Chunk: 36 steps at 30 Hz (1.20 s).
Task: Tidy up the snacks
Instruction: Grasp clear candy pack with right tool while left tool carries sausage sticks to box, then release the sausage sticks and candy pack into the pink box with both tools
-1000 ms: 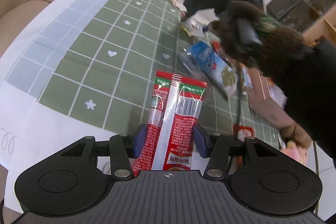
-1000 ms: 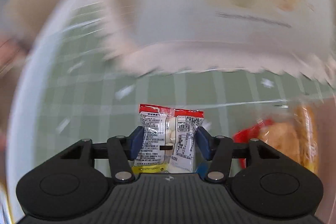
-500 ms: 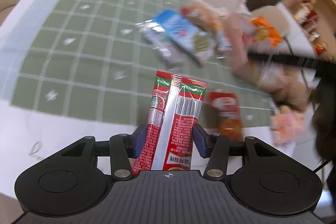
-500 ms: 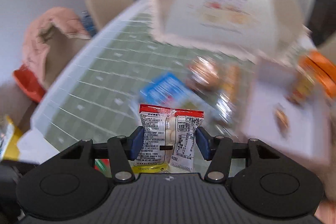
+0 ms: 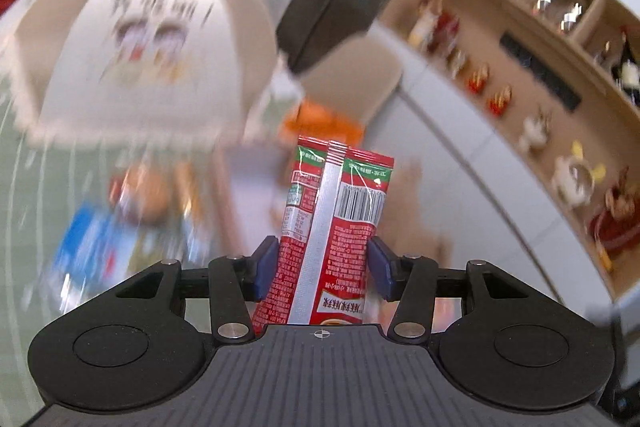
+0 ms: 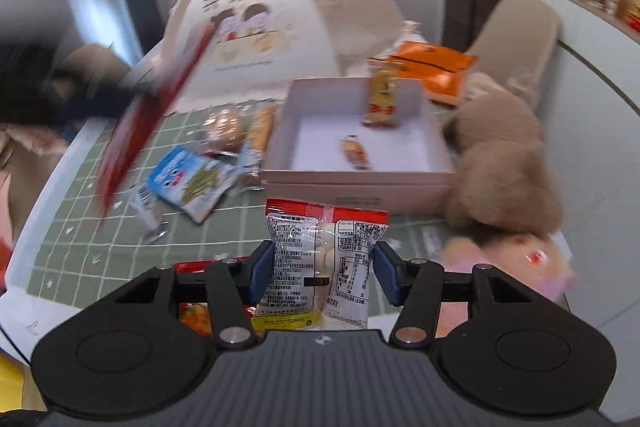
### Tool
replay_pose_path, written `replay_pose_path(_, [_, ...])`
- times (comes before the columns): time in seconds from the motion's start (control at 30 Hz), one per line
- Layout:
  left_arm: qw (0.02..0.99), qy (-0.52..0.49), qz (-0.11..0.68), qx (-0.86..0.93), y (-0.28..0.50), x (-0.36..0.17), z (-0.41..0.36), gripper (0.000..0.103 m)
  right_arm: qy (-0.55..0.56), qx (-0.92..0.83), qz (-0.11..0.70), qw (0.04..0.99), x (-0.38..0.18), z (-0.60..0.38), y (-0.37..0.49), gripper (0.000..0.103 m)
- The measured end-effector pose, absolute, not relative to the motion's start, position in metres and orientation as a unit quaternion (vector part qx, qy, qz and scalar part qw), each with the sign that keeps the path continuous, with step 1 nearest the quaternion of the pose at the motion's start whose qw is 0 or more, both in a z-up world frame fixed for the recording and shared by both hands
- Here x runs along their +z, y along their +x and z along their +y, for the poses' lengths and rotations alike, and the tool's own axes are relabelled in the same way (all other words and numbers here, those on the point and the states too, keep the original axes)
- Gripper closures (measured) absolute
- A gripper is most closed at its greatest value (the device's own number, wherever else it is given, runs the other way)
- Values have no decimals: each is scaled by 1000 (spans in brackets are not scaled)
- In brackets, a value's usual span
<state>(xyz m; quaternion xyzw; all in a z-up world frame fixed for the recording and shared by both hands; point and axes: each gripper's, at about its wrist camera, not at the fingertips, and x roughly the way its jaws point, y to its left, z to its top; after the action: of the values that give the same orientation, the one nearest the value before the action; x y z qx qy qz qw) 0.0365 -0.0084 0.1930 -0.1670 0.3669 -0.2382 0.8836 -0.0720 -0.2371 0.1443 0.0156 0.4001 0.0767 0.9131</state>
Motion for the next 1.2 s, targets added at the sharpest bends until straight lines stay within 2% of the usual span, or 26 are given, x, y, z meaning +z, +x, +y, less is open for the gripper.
replay_pose_path(0.13, [882,-188,352,-251,112,179,-49,44,33,65,390,918,143,-249,-81,49])
replay_pose_path(0.17, [885,-177,357,-242,124,171,-59,48,33,62,386,920,144,-251,-81,49])
replay_pose_path(0.27, [890,-173,368,-208,144,141,-68,50,32,52,375,925,148,-259,-80,49])
replay_pose_path(0.43, [883,-201,366,-211,102,130,-33,49,37,50,368,928,157,-272,-58,49])
replay_pose_path(0.57, [868,-196,408,-204,59,110,-12,49,32,96,334,937,178,-260,-5,48])
replay_pose_path(0.6, [863,-199,419,-202,49,104,-7,49,41,123,333,934,183,-256,13,36])
replay_pose_path(0.63, [858,-201,429,-197,38,98,-1,49,50,146,342,927,185,-255,36,16])
replay_pose_path(0.67, [855,-203,436,-193,27,93,6,49,55,153,349,923,186,-254,57,12])
replay_pose_path(0.77, [850,-200,454,-176,2,82,26,50,43,122,366,922,183,-257,125,12])
replay_pose_path(0.87, [853,-192,465,-141,-19,74,46,50,19,71,381,921,168,-262,184,21])
replay_pose_path(0.93, [851,-200,471,-116,-29,70,61,49,0,44,400,915,151,-264,220,33])
replay_pose_path(1.0, [848,-215,475,-93,-37,65,74,50,-13,25,419,908,134,-265,248,34])
replay_pose_path(1.07, [846,-224,477,-75,-43,62,85,50,-21,12,436,899,117,-263,263,52])
replay_pose_path(1.1, [846,-227,477,-68,-45,62,88,50,-22,16,447,894,111,-260,264,73])
replay_pose_path(1.13, [846,-230,476,-62,-48,62,93,50,-21,25,454,890,106,-257,263,78])
replay_pose_path(1.2, [846,-235,476,-52,-48,61,99,50,-14,54,466,883,99,-250,255,79])
